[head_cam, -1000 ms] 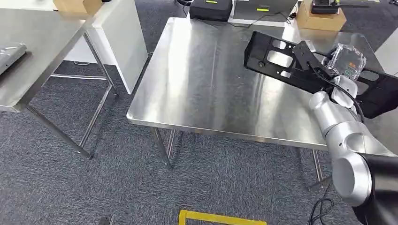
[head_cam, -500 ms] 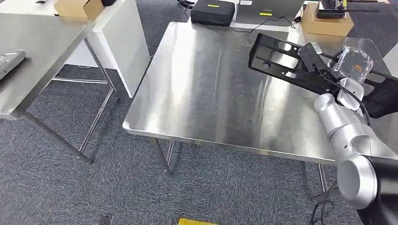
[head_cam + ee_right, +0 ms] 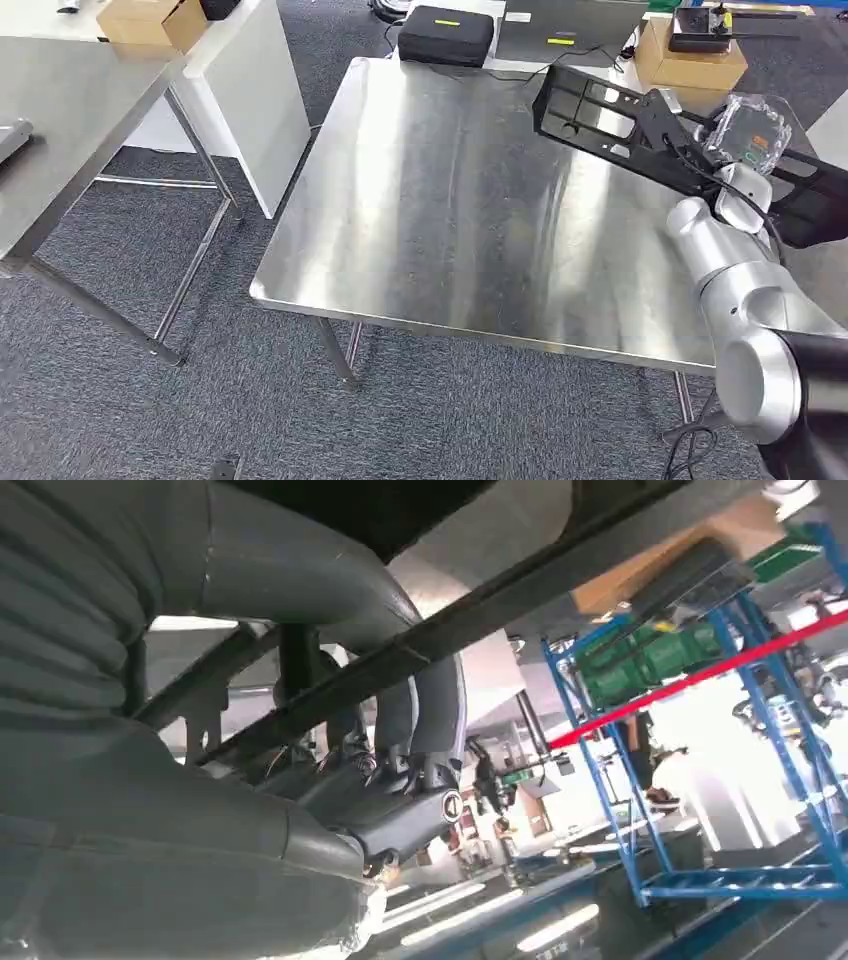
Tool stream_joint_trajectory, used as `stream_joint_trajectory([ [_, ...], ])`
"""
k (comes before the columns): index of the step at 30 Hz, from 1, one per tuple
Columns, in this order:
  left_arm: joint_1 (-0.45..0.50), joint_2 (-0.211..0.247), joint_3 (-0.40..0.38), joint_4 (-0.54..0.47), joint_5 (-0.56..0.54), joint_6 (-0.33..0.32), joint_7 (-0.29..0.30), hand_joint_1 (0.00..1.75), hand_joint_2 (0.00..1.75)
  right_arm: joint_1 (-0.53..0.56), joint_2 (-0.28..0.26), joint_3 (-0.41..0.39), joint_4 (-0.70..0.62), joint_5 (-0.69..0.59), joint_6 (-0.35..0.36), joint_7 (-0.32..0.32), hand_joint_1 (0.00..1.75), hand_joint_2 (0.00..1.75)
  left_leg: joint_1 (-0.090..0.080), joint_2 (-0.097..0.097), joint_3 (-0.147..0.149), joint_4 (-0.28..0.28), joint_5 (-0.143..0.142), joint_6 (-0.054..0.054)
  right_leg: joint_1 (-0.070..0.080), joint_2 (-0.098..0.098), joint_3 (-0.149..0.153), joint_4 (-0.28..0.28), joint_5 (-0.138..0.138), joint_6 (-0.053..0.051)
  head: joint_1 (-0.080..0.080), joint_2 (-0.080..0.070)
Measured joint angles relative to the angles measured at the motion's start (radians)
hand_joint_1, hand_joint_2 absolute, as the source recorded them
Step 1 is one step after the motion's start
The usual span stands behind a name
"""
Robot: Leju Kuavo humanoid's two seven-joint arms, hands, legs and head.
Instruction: Take the parts from the cabinet and place them on the table.
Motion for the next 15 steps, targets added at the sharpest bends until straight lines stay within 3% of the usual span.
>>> stream_joint_trajectory([
  [1, -0.001, 0.000, 0.000, 0.000, 0.000, 0.000, 0.000, 0.00, 1.75, 0.001, 0.000, 0.000, 0.000, 0.001, 0.000, 0.000, 1.75, 1.75, 0.002, 0.002, 0.010, -0.005, 0.002, 0.000, -0.004, -0.002, -0.008, 0.024, -0.018, -0.001, 0.004, 0.000],
  [2, -0.005, 0.000, 0.000, 0.000, 0.000, 0.001, 0.000, 0.00, 1.75, -0.002, -0.002, 0.000, 0.000, 0.001, 0.000, 0.000, 1.75, 1.75, 0.003, 0.001, 0.013, -0.005, 0.001, 0.002, -0.005, -0.002, -0.034, 0.075, -0.039, -0.004, 0.008, 0.000],
  [4, -0.006, -0.002, 0.000, 0.000, 0.000, 0.001, 0.000, 0.00, 1.75, -0.003, -0.004, 0.000, 0.000, 0.001, 0.000, -0.001, 1.75, 1.75, 0.003, -0.002, 0.016, -0.005, -0.007, 0.004, -0.007, -0.002, -0.134, 0.235, -0.094, 0.000, 0.007, 0.000],
  [5, -0.005, -0.002, 0.000, 0.000, 0.000, 0.001, 0.000, 0.00, 1.75, 0.001, -0.004, 0.000, 0.000, 0.001, 0.000, -0.001, 1.75, 1.75, 0.004, -0.002, 0.018, -0.004, -0.011, 0.003, -0.008, -0.002, -0.174, 0.291, -0.111, 0.007, 0.009, 0.000],
  [6, -0.002, -0.003, 0.000, 0.000, 0.000, 0.004, 0.000, 0.00, 1.75, 0.007, -0.004, 0.000, 0.000, 0.001, 0.000, -0.002, 1.75, 1.75, 0.005, -0.004, 0.024, -0.004, -0.016, 0.001, -0.011, -0.002, -0.199, 0.307, -0.107, 0.015, 0.008, 0.000],
  [7, 0.000, -0.005, 0.000, 0.000, 0.001, 0.004, -0.001, 0.00, 1.75, 0.012, -0.004, 0.000, 0.000, 0.001, 0.000, -0.002, 1.75, 1.75, 0.006, -0.006, 0.032, -0.003, -0.023, -0.004, -0.014, -0.002, -0.193, 0.267, -0.079, 0.023, 0.008, 0.000],
  [8, 0.000, -0.006, 0.000, 0.000, 0.002, 0.006, -0.001, 0.00, 1.75, 0.013, -0.004, 0.000, 0.000, 0.002, 0.000, -0.003, 1.75, 1.75, 0.009, -0.008, 0.040, 0.000, -0.032, -0.008, -0.017, -0.003, -0.167, 0.190, -0.032, 0.038, 0.008, 0.000],
  [10, 0.000, -0.007, 0.000, 0.000, 0.002, 0.007, -0.002, 0.00, 1.75, 0.012, -0.004, 0.000, 0.000, 0.002, 0.000, -0.003, 1.75, 1.75, 0.011, -0.009, 0.054, 0.010, -0.054, -0.022, -0.028, -0.009, -0.097, -0.009, 0.078, 0.062, 0.010, 0.000],
  [11, 0.000, -0.006, 0.000, 0.000, 0.002, 0.008, -0.002, 0.00, 1.75, 0.012, -0.003, 0.000, 0.002, 0.002, 0.000, -0.003, 1.75, 1.75, 0.009, -0.009, 0.054, 0.017, -0.061, -0.029, -0.018, -0.012, -0.099, -0.012, 0.046, 0.044, 0.010, 0.000],
  [12, -0.001, -0.005, 0.000, 0.000, 0.002, 0.008, -0.003, 0.00, 1.75, 0.010, -0.003, 0.000, 0.002, 0.002, 0.000, -0.003, 1.75, 1.75, 0.007, -0.008, 0.045, 0.017, -0.065, -0.035, -0.012, -0.013, -0.087, -0.008, 0.045, 0.017, 0.012, 0.000],
  [13, 0.002, -0.006, 0.000, 0.000, 0.002, 0.008, -0.003, 0.00, 1.75, 0.016, -0.002, 0.000, 0.002, 0.002, 0.000, -0.003, 1.75, 1.75, 0.006, -0.007, 0.046, 0.022, -0.069, -0.039, -0.013, -0.010, -0.090, -0.007, 0.059, 0.008, 0.008, 0.000],
  [15, 0.002, -0.003, 0.000, 0.000, 0.010, 0.026, 0.013, 0.00, 1.75, 0.022, -0.003, -0.001, 0.002, 0.003, 0.000, -0.003, 1.75, 1.75, 0.006, -0.008, 0.045, 0.027, -0.077, -0.044, -0.025, -0.009, -0.084, -0.004, 0.056, 0.004, 0.004, 0.000],
])
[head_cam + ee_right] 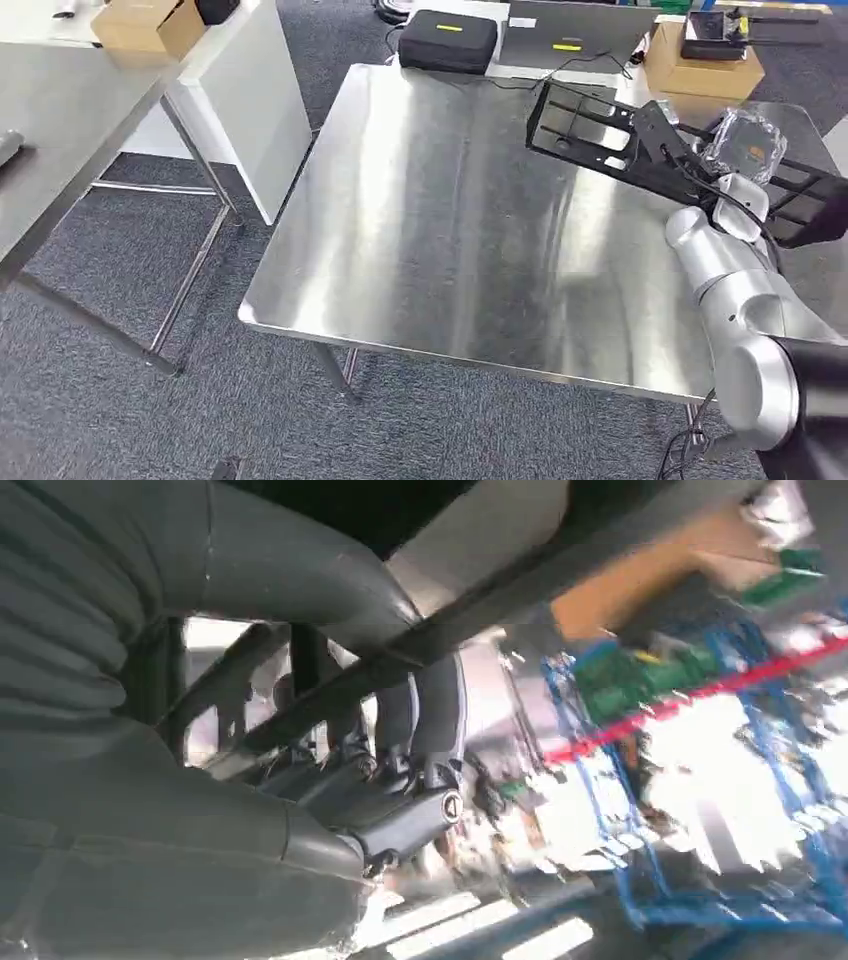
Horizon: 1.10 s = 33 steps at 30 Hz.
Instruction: Take the parts from the cabinet and place them on the table.
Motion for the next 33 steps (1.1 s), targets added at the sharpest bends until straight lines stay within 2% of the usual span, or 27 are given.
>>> stream_joint_trajectory([
  [1, -0.001, 0.000, 0.000, 0.000, 0.004, 0.013, 0.014, 0.00, 1.75, -0.002, 0.003, 0.000, -0.001, 0.001, 0.001, 0.001, 1.75, 1.75, 0.001, 0.002, -0.008, 0.024, -0.005, -0.007, 0.000, 0.001, 0.005, -0.002, -0.003, -0.003, -0.002, 0.000],
  [2, -0.002, 0.000, 0.000, 0.000, 0.010, 0.016, 0.022, 0.00, 1.75, -0.005, 0.004, 0.000, -0.002, 0.007, 0.004, 0.001, 1.75, 1.75, 0.004, 0.003, -0.038, 0.078, -0.022, -0.016, 0.000, 0.001, 0.008, -0.002, -0.008, -0.011, -0.008, 0.000],
  [4, -0.002, 0.000, 0.000, 0.000, 0.011, 0.017, 0.038, 0.00, 1.75, -0.007, 0.007, 0.000, -0.001, 0.016, 0.024, 0.005, 1.75, 1.75, 0.013, 0.007, -0.133, 0.232, -0.087, -0.028, 0.002, 0.001, 0.013, -0.002, -0.015, -0.021, -0.011, 0.000],
  [5, 0.000, 0.000, 0.000, 0.000, 0.012, 0.016, 0.043, 0.00, 1.75, -0.006, 0.010, 0.000, -0.001, 0.020, 0.041, 0.009, 1.75, 1.75, 0.015, 0.007, -0.178, 0.293, -0.107, -0.030, 0.003, 0.002, 0.014, -0.002, -0.018, -0.025, -0.010, 0.000],
  [6, 0.001, 0.000, 0.000, 0.000, 0.012, 0.016, 0.045, 0.00, 1.75, -0.004, 0.011, 0.000, 0.000, 0.024, 0.060, 0.017, 1.75, 1.75, 0.015, 0.007, -0.207, 0.319, -0.106, -0.029, 0.005, 0.002, 0.017, -0.002, -0.021, -0.028, -0.010, 0.000],
  [7, 0.001, 0.000, 0.000, 0.000, 0.012, 0.016, 0.048, 0.00, 1.75, -0.003, 0.012, 0.000, 0.001, 0.028, 0.077, 0.026, 1.75, 1.75, 0.015, 0.007, -0.212, 0.295, -0.076, -0.026, 0.007, 0.004, 0.021, -0.002, -0.025, -0.029, -0.011, 0.000],
  [8, 0.001, 0.000, 0.000, 0.000, 0.013, 0.016, 0.048, 0.00, 1.75, -0.002, 0.015, 0.000, 0.001, 0.034, 0.097, 0.037, 1.75, 1.75, 0.015, 0.006, -0.194, 0.234, -0.028, -0.021, 0.009, 0.006, 0.027, -0.002, -0.028, -0.030, -0.011, 0.000],
  [10, 0.000, 0.002, 0.000, 0.000, 0.013, 0.013, 0.045, 0.00, 1.75, -0.003, 0.021, 0.000, 0.001, 0.038, 0.124, 0.056, 1.75, 1.75, 0.010, 0.006, -0.116, 0.048, 0.092, 0.002, 0.012, 0.008, 0.043, -0.003, -0.038, -0.026, -0.011, 0.000],
  [11, -0.001, 0.005, 0.000, 0.000, 0.014, 0.013, 0.043, 0.00, 1.75, -0.004, 0.022, 0.000, 0.003, 0.041, 0.133, 0.063, 1.75, 1.75, 0.005, 0.007, -0.099, 0.013, 0.088, 0.010, 0.013, 0.008, 0.047, -0.005, -0.040, -0.023, -0.008, 0.000],
  [12, -0.003, 0.004, 0.000, 0.000, 0.014, 0.008, 0.041, 0.00, 1.75, -0.007, 0.022, 0.000, 0.004, 0.047, 0.145, 0.072, 1.75, 1.75, 0.000, 0.007, -0.098, 0.003, 0.069, 0.007, 0.015, 0.008, 0.044, -0.006, -0.042, -0.019, -0.008, 0.000],
  [13, -0.002, 0.003, 0.000, 0.000, 0.016, 0.005, 0.038, 0.00, 1.75, -0.005, 0.022, 0.000, 0.004, 0.053, 0.154, 0.082, 1.75, 1.75, -0.001, 0.007, -0.093, 0.003, 0.080, 0.010, 0.016, 0.008, 0.043, -0.008, -0.045, -0.014, -0.010, 0.000],
  [14, 0.000, 0.002, 0.000, 0.001, 0.018, 0.004, 0.033, 0.00, 1.75, 0.003, 0.022, 0.000, 0.005, 0.055, 0.157, 0.090, 1.75, 1.75, 0.002, 0.007, -0.089, -0.001, 0.091, -0.008, 0.022, 0.007, 0.045, 0.000, -0.055, -0.021, -0.010, 0.000],
  [15, 0.000, 0.001, 0.000, 0.001, 0.019, 0.000, 0.029, 0.00, 1.75, 0.008, 0.024, 0.000, 0.006, 0.057, 0.157, 0.094, 1.75, 1.75, 0.000, 0.006, -0.090, 0.001, 0.089, -0.015, 0.020, 0.006, 0.047, -0.001, -0.053, -0.023, -0.009, 0.000],
  [16, 0.000, 0.002, 0.000, 0.001, 0.019, -0.004, 0.025, 0.00, 1.75, 0.012, 0.023, 0.000, 0.008, 0.058, 0.158, 0.097, 1.75, 1.75, -0.003, 0.004, -0.091, 0.001, 0.090, -0.011, 0.018, 0.004, 0.048, -0.002, -0.052, -0.020, -0.009, 0.000],
  [18, 0.000, 0.002, 0.000, 0.001, 0.019, -0.005, 0.021, 0.00, 1.75, 0.024, 0.022, -0.003, 0.010, 0.058, 0.157, 0.101, 1.75, 1.75, -0.005, 0.001, -0.092, 0.002, 0.089, -0.010, 0.016, 0.000, 0.050, -0.007, -0.052, -0.019, -0.009, 0.000],
  [23, 0.002, 0.002, 0.000, 0.001, 0.018, -0.007, 0.016, 0.00, 1.75, 0.040, 0.024, -0.006, 0.012, 0.055, 0.156, 0.107, 1.75, 1.75, -0.006, 0.000, -0.093, 0.002, 0.087, 0.000, 0.016, -0.001, 0.054, -0.016, -0.050, -0.017, -0.009, 0.000],
  [29, 0.002, 0.003, 0.000, 0.001, 0.018, -0.008, 0.015, 0.00, 1.75, 0.053, 0.027, -0.013, 0.018, 0.053, 0.157, 0.111, 1.75, 1.75, -0.008, 0.000, -0.093, 0.002, 0.086, 0.003, 0.014, -0.001, 0.055, -0.018, -0.048, -0.013, -0.010, 0.000],
  [30, 0.002, 0.003, 0.000, 0.001, 0.018, -0.008, 0.015, 0.00, 1.75, 0.055, 0.027, -0.014, 0.018, 0.053, 0.157, 0.111, 0.00, 0.00, -0.008, 0.000, -0.093, 0.002, 0.086, 0.003, 0.015, -0.001, 0.054, -0.018, -0.048, -0.013, -0.009, 0.000],
  [33, 0.002, 0.003, 0.000, 0.001, 0.012, -0.008, 0.015, 0.00, 1.75, 0.059, 0.028, -0.018, 0.019, 0.052, 0.158, 0.114, 0.00, 0.00, -0.007, 0.000, -0.093, 0.002, 0.086, 0.003, 0.015, -0.001, 0.054, -0.017, -0.048, -0.013, -0.009, 0.000],
])
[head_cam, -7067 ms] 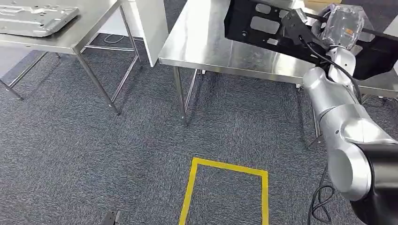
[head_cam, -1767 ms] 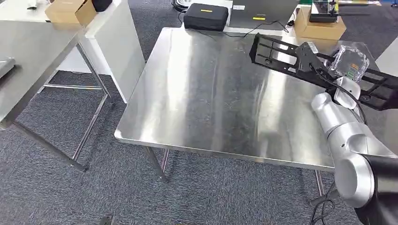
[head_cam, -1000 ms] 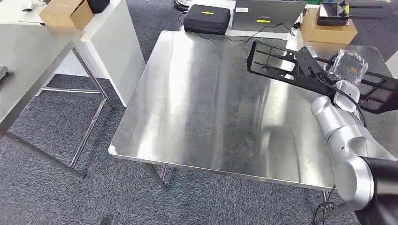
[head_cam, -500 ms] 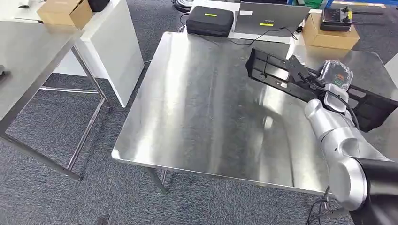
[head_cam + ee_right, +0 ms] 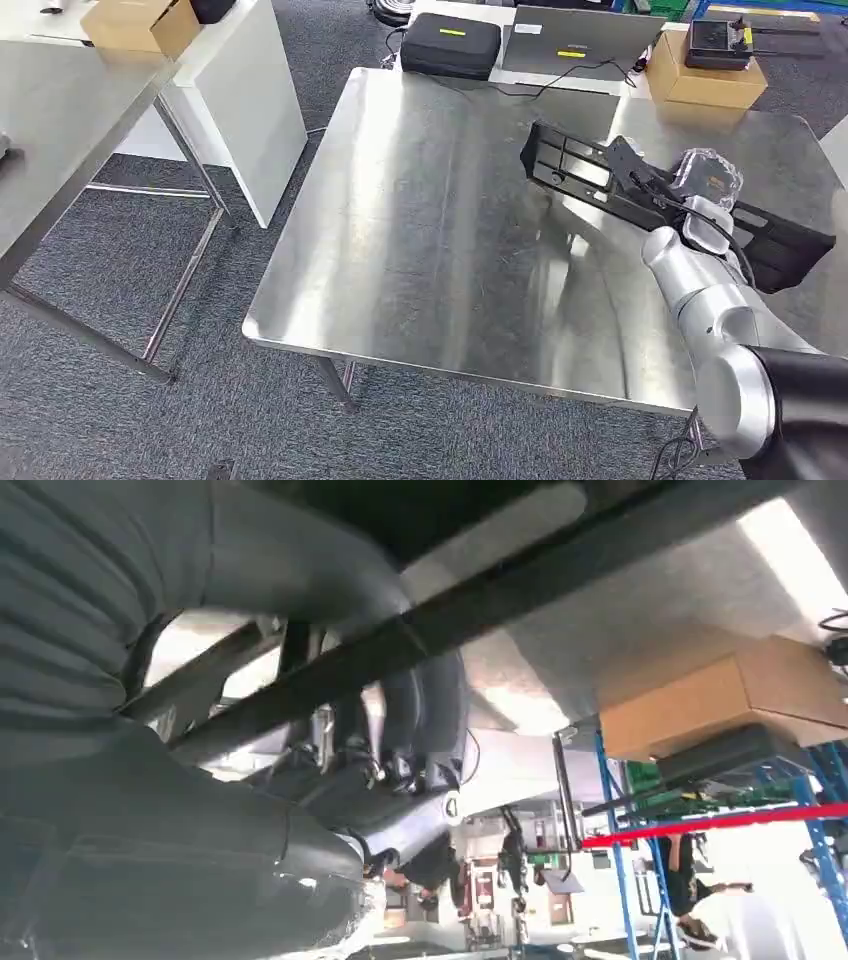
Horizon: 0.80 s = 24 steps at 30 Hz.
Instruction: Take the parts from the cabinet and place them on the table.
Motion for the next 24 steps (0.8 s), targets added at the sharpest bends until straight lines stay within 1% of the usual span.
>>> stream_joint_trajectory([
  [3, 0.001, 0.000, 0.000, 0.000, -0.008, 0.000, 0.000, 0.00, 1.75, 0.006, 0.001, -0.006, 0.001, 0.000, 0.001, -0.001, 0.00, 0.00, 0.001, 0.000, 0.000, 0.000, 0.000, 0.000, 0.001, 0.000, 0.000, 0.000, 0.000, 0.000, 0.000, 0.000],
  [8, 0.002, 0.000, 0.000, 0.000, 0.004, -0.002, 0.000, 0.00, 1.75, 0.007, 0.004, -0.014, 0.002, -0.006, 0.037, 0.003, 0.00, 0.00, 0.002, 0.000, 0.000, 0.000, 0.000, 0.000, 0.001, 0.000, -0.001, 0.000, 0.000, 0.000, 0.000, 0.000],
  [11, 0.003, 0.000, 0.000, 0.000, 0.008, -0.002, 0.000, 0.00, 1.75, 0.007, 0.005, -0.021, 0.003, -0.009, 0.044, 0.006, 0.00, 0.00, 0.002, 0.000, 0.000, 0.000, 0.000, 0.000, 0.002, 0.000, -0.001, 0.000, 0.000, 0.000, 0.000, 0.000],
  [13, 0.003, 0.000, 0.000, 0.000, 0.008, 0.000, 0.000, 0.00, 1.75, 0.006, 0.006, -0.024, 0.004, -0.011, 0.075, 0.018, 0.00, 0.00, 0.003, 0.000, 0.000, 0.000, 0.000, 0.000, 0.002, 0.000, -0.001, 0.000, 0.000, 0.000, 0.000, 0.000],
  [15, 0.004, 0.000, 0.000, 0.000, 0.010, 0.000, 0.000, 0.00, 1.75, 0.000, 0.008, -0.035, 0.006, -0.028, 0.152, 0.055, 0.00, 0.00, 0.003, 0.000, 0.000, 0.000, 0.000, 0.000, 0.002, 0.000, 0.000, 0.000, 0.000, 0.000, 0.000, 0.000],
  [17, 0.005, 0.000, 0.000, 0.000, 0.013, 0.000, 0.000, 0.00, 1.75, -0.013, 0.010, -0.053, 0.008, -0.050, 0.250, 0.106, 0.00, 0.00, 0.003, 0.000, 0.000, 0.000, 0.000, 0.000, 0.002, 0.000, 0.000, 0.000, 0.000, 0.000, 0.000, 0.000],
  [20, 0.008, 0.000, 0.000, 0.000, 0.019, 0.000, 0.000, 0.00, 1.75, -0.043, 0.015, -0.092, 0.009, -0.104, 0.361, 0.175, 0.00, 0.00, 0.003, 0.000, 0.000, 0.000, 0.000, 0.000, 0.002, 0.000, 0.000, 0.000, 0.000, 0.000, 0.000, 0.000],
  [22, 0.012, 0.000, 0.000, 0.000, 0.020, 0.000, -0.001, 0.00, 1.75, -0.060, 0.017, -0.123, 0.009, -0.144, 0.403, 0.199, 0.00, 0.00, 0.003, 0.000, 0.000, 0.000, 0.000, 0.000, 0.002, 0.000, 0.000, 0.000, 0.000, 0.000, 0.000, 0.000],
  [24, 0.015, 0.000, 0.000, 0.000, 0.020, 0.000, -0.002, 0.00, 1.75, -0.076, 0.019, -0.161, 0.009, -0.181, 0.428, 0.212, 0.00, 0.00, 0.002, 0.001, 0.000, 0.000, 0.000, 0.000, 0.001, 0.000, 0.000, 0.000, 0.000, 0.000, 0.000, 0.000],
])
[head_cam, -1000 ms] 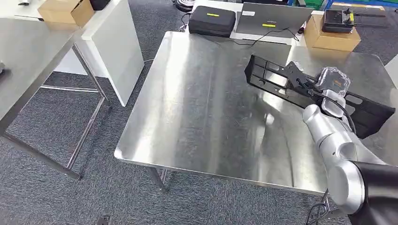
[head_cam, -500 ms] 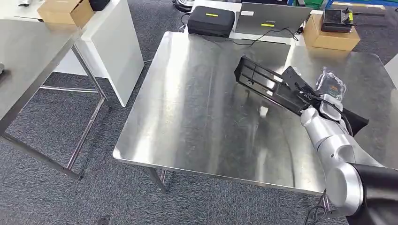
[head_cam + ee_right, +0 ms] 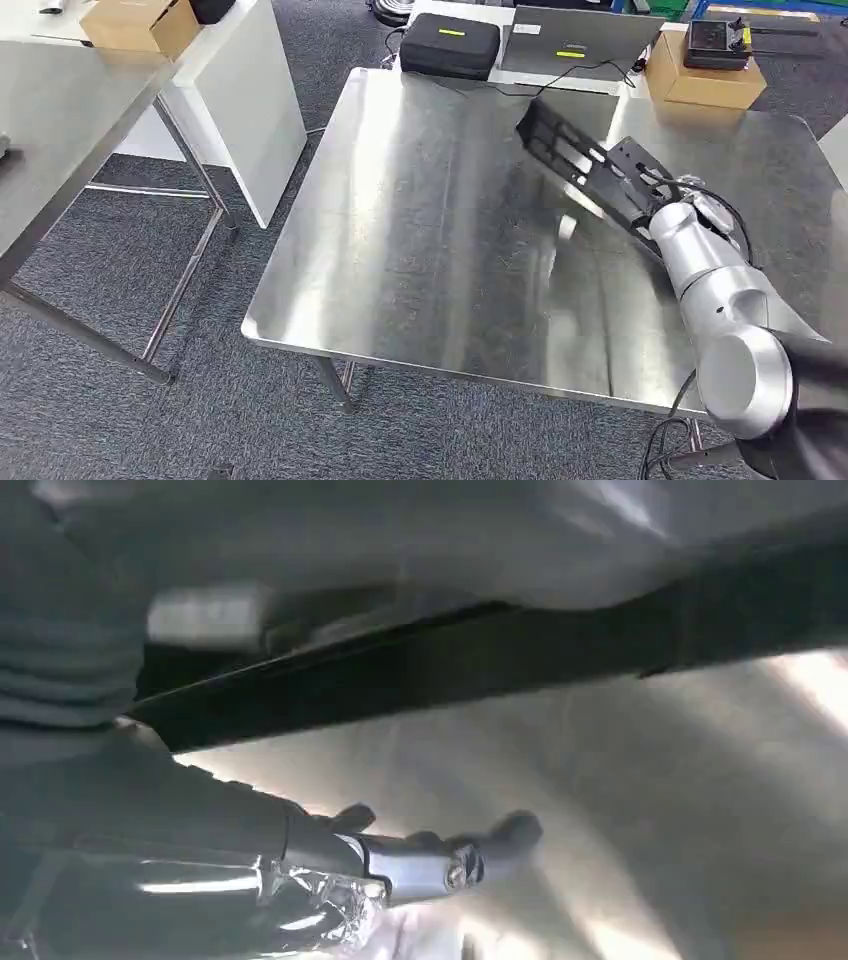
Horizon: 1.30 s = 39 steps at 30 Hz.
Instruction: Take the parts from the cabinet and place them on the table.
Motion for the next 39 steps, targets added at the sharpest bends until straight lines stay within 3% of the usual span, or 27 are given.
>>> stream_joint_trajectory([
  [9, 0.007, -0.002, 0.001, 0.000, 0.013, 0.024, -0.020, 0.00, 1.75, -0.019, 0.010, -0.134, 0.001, -0.108, 0.093, 0.030, 0.00, 0.00, 0.000, 0.000, 0.000, 0.000, 0.000, 0.000, 0.000, 0.000, 0.000, 0.000, 0.000, 0.000, 0.000, 0.000],
  [18, 0.017, -0.002, 0.006, 0.000, 0.022, 0.024, -0.024, 0.00, 1.75, -0.042, 0.030, -0.214, 0.001, -0.126, 0.098, -0.003, 0.00, 0.00, 0.000, 0.000, 0.000, 0.000, 0.000, 0.000, 0.000, 0.000, 0.000, 0.000, 0.000, 0.000, 0.000, 0.000],
  [22, 0.017, 0.001, 0.006, 0.000, 0.022, 0.003, -0.008, 0.00, 1.75, -0.058, 0.045, -0.215, -0.001, -0.052, 0.024, -0.084, 0.00, 0.00, 0.000, 0.000, 0.000, 0.000, 0.000, 0.000, 0.000, 0.000, 0.000, 0.000, 0.000, 0.000, -0.001, 0.000],
  [27, 0.017, 0.003, 0.006, 0.000, 0.031, -0.006, -0.002, 0.00, 1.75, -0.070, 0.066, -0.149, -0.019, 0.072, -0.100, -0.136, 0.00, 0.00, 0.000, 0.000, 0.000, 0.000, 0.000, 0.000, 0.000, 0.000, 0.000, 0.000, 0.000, 0.000, -0.001, 0.000],
  [34, 0.017, 0.004, 0.006, 0.000, 0.033, -0.008, -0.003, 0.00, 1.75, -0.076, 0.079, -0.105, -0.023, 0.086, -0.116, -0.144, 0.00, 0.00, 0.000, 0.000, 0.000, 0.000, 0.000, 0.000, 0.000, 0.000, 0.000, 0.000, 0.000, 0.000, -0.001, 0.000],
  [35, 0.017, 0.004, 0.006, 0.000, 0.034, -0.008, -0.003, 0.00, 0.00, -0.076, 0.080, -0.101, -0.023, 0.086, -0.116, -0.145, 0.00, 0.00, 0.000, 0.000, 0.000, 0.000, 0.000, 0.000, 0.000, 0.000, 0.000, 0.000, 0.000, 0.000, -0.001, 0.000],
  [37, 0.017, 0.005, 0.006, 0.000, 0.034, -0.008, -0.003, 0.00, 0.00, -0.076, 0.080, -0.093, -0.024, 0.099, -0.129, -0.147, 0.00, 0.00, 0.000, 0.000, 0.000, 0.000, 0.000, 0.000, 0.000, 0.000, 0.000, 0.000, 0.000, 0.000, -0.001, 0.000],
  [39, 0.017, 0.005, 0.006, 0.000, 0.036, -0.008, -0.003, 0.00, 0.00, -0.076, 0.081, -0.072, -0.030, 0.142, -0.190, -0.158, 0.00, 0.00, 0.000, 0.000, 0.000, 0.000, 0.000, 0.000, 0.000, 0.000, 0.000, 0.000, 0.000, 0.000, -0.001, 0.000],
])
